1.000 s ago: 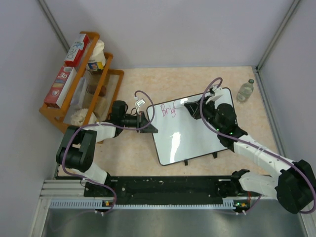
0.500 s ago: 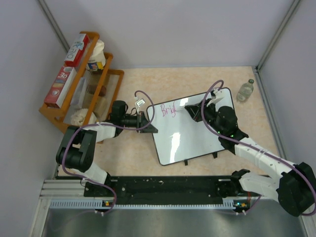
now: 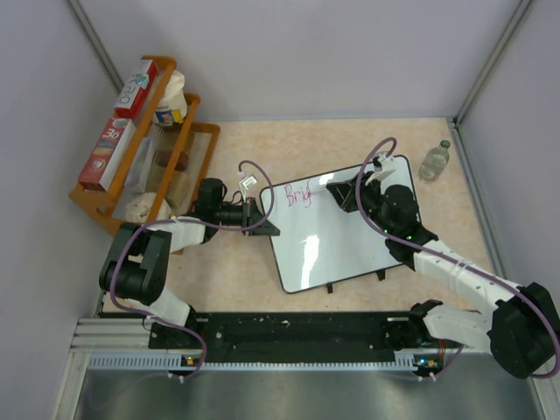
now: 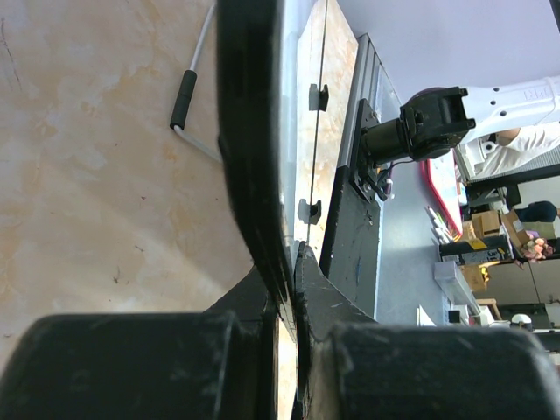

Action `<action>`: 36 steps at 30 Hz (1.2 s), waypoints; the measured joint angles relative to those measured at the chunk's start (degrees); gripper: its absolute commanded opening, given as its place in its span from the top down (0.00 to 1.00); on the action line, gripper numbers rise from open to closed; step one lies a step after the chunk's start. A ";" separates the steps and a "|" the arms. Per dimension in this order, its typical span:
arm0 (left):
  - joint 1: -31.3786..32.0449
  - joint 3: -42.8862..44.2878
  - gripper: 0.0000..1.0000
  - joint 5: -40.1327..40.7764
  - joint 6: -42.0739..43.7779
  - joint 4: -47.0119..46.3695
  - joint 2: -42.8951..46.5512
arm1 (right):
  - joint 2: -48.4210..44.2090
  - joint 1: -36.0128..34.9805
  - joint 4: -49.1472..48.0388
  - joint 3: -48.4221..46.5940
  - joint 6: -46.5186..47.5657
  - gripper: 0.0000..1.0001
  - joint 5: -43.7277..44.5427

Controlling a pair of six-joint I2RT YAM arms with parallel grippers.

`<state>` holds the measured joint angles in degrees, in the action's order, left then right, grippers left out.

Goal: Write a sentence on the whiteboard
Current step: Write with the whiteboard marker on the whiteboard.

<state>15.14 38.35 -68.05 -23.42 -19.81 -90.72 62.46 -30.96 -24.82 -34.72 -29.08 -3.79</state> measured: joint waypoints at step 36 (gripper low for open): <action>0.00 0.00 1.00 0.02 0.00 0.04 0.00 | -1.97 0.00 1.77 0.52 -0.04 1.00 3.67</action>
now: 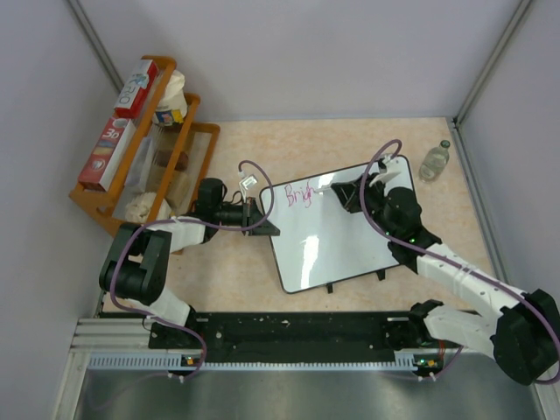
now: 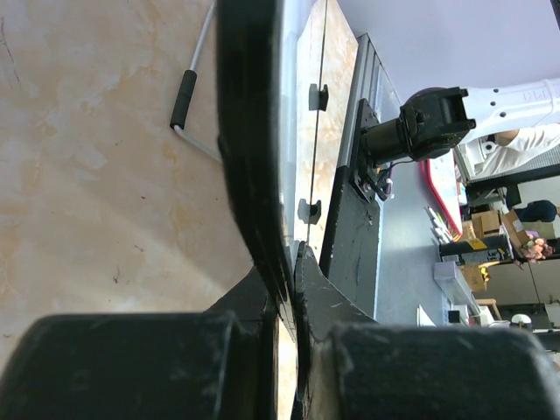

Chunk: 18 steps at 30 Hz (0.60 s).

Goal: Write a sentence on the whiteboard
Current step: Write with the whiteboard marker on the whiteboard.

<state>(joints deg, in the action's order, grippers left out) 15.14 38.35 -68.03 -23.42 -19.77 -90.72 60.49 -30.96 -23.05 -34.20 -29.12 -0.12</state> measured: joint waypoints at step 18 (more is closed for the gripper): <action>0.00 0.00 1.00 -0.11 0.17 -0.09 0.11 | -3.39 0.02 1.97 1.97 0.02 1.00 -1.38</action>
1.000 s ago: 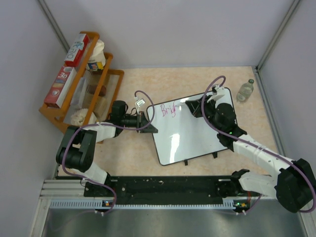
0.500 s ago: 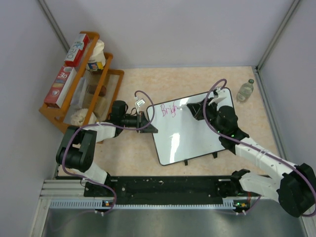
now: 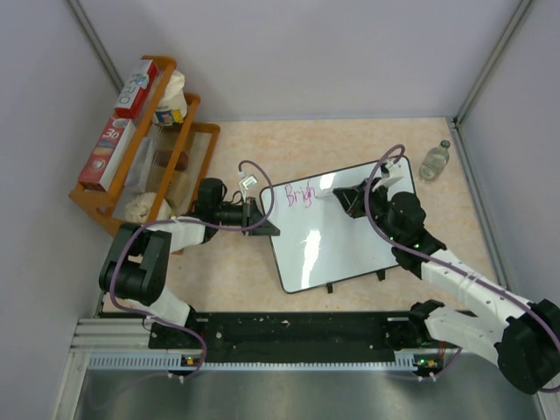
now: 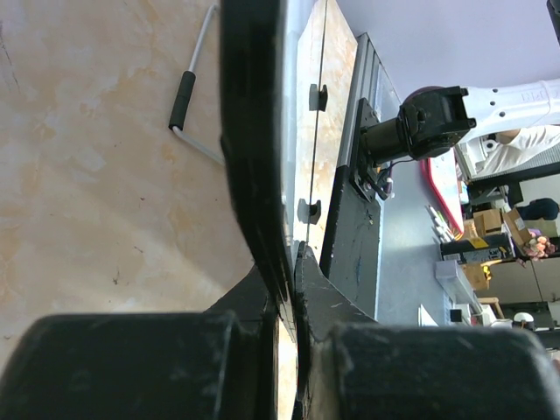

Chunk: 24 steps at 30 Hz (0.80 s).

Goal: Write a sentence on the whiteboard
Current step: Write with the whiteboard marker on the whiteboard.

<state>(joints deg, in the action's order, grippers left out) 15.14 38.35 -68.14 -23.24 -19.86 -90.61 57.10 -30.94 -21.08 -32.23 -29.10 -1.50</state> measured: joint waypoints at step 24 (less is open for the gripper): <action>0.00 0.00 1.00 -0.11 0.28 -0.02 0.13 | 1.99 0.44 -3.10 -1.92 -0.76 1.00 2.73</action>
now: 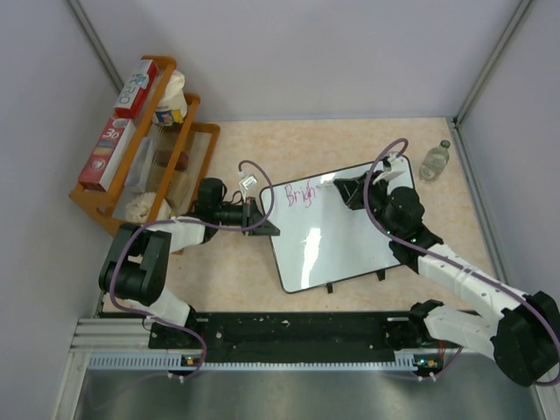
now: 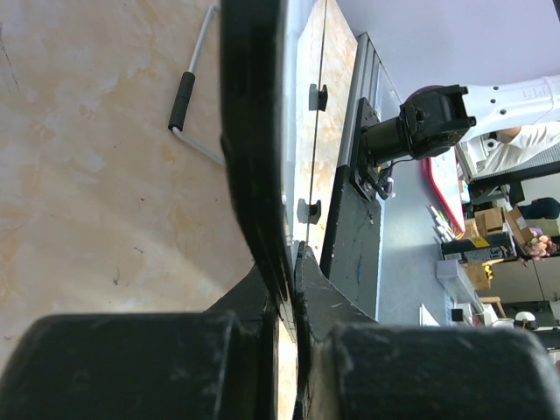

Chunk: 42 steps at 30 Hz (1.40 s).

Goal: Write a sentence on the whiteboard
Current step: Write with the whiteboard marker on the whiteboard.

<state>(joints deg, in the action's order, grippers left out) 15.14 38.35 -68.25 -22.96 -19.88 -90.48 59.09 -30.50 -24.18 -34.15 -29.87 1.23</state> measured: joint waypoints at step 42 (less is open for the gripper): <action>0.00 0.00 1.00 0.04 0.00 0.02 0.00 | -0.24 2.69 -0.28 -0.37 -2.34 1.00 -1.44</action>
<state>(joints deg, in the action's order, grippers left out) 15.14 38.35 -68.20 -22.96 -19.86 -90.48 58.85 -27.81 -24.47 -34.52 -32.21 -0.21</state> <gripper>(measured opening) 0.074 0.141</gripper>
